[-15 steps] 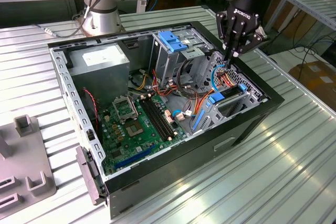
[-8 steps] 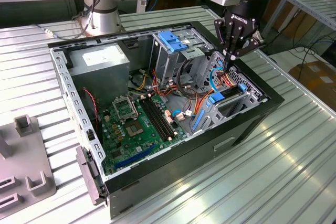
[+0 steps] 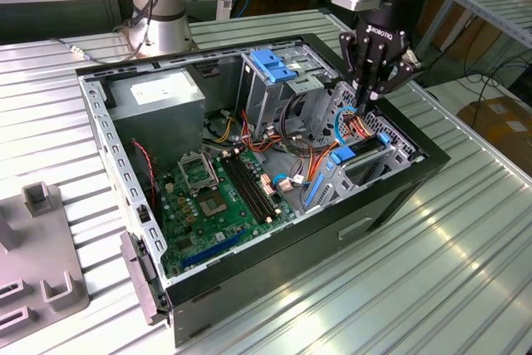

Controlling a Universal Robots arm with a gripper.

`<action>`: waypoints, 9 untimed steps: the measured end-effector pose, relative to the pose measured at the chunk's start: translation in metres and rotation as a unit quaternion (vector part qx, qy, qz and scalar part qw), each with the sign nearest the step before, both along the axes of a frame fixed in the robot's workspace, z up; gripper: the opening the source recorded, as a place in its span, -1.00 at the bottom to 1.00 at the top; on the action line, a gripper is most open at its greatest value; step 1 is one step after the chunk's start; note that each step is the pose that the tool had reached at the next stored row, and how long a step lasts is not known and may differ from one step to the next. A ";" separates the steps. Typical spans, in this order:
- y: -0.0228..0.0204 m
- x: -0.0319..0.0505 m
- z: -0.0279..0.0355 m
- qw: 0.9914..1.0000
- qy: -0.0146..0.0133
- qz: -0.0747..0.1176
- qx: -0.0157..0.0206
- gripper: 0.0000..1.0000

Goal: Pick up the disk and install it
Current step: 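Insert the second disk wire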

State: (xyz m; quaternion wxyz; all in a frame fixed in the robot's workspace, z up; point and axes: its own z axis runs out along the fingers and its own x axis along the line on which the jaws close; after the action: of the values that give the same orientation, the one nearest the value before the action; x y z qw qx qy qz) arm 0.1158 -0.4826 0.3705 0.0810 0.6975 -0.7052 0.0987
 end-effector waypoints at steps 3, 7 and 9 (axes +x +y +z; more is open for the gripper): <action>-0.0001 0.0003 -0.0016 1.000 0.000 0.000 -0.003 -0.68; -0.0101 -0.0012 -0.0024 1.000 -0.001 0.000 0.003 -0.68; -0.0122 -0.0048 -0.0029 1.000 -0.003 0.000 0.008 -0.68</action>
State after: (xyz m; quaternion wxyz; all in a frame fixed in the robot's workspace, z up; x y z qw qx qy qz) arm 0.1110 -0.4948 0.3676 0.0735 0.6978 -0.7061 0.0954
